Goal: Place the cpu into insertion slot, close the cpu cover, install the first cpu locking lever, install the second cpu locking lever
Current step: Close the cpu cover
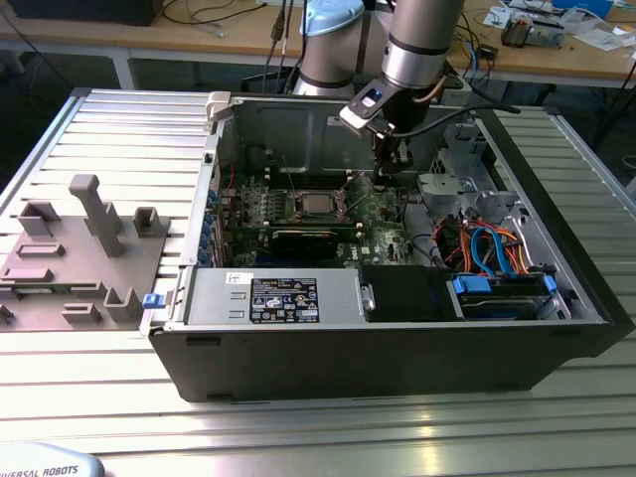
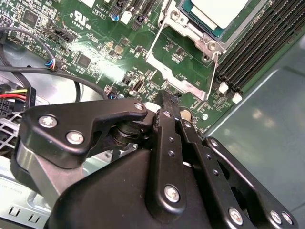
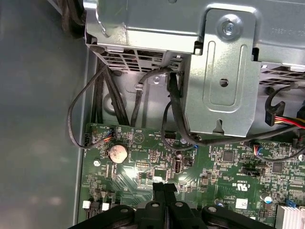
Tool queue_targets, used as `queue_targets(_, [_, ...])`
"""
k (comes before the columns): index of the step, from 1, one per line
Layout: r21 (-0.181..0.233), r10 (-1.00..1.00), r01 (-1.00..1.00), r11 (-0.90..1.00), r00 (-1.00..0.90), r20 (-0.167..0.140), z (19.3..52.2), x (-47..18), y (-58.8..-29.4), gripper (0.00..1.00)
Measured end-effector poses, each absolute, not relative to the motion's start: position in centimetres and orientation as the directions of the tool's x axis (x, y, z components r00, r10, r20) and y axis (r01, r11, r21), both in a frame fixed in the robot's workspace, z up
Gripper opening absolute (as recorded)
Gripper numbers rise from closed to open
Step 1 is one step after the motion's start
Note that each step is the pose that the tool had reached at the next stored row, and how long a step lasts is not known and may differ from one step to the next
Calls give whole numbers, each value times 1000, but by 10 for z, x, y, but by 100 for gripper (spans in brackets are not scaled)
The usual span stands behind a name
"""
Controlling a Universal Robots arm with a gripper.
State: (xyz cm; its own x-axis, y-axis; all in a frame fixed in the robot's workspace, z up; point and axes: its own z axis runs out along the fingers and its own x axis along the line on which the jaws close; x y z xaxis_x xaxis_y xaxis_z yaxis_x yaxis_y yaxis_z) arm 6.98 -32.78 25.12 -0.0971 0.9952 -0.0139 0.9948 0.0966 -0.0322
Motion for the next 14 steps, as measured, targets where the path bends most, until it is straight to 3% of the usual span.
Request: queue_targets(14, [-32, 995, 995, 97, -97, -14, 247, 68, -328, 11])
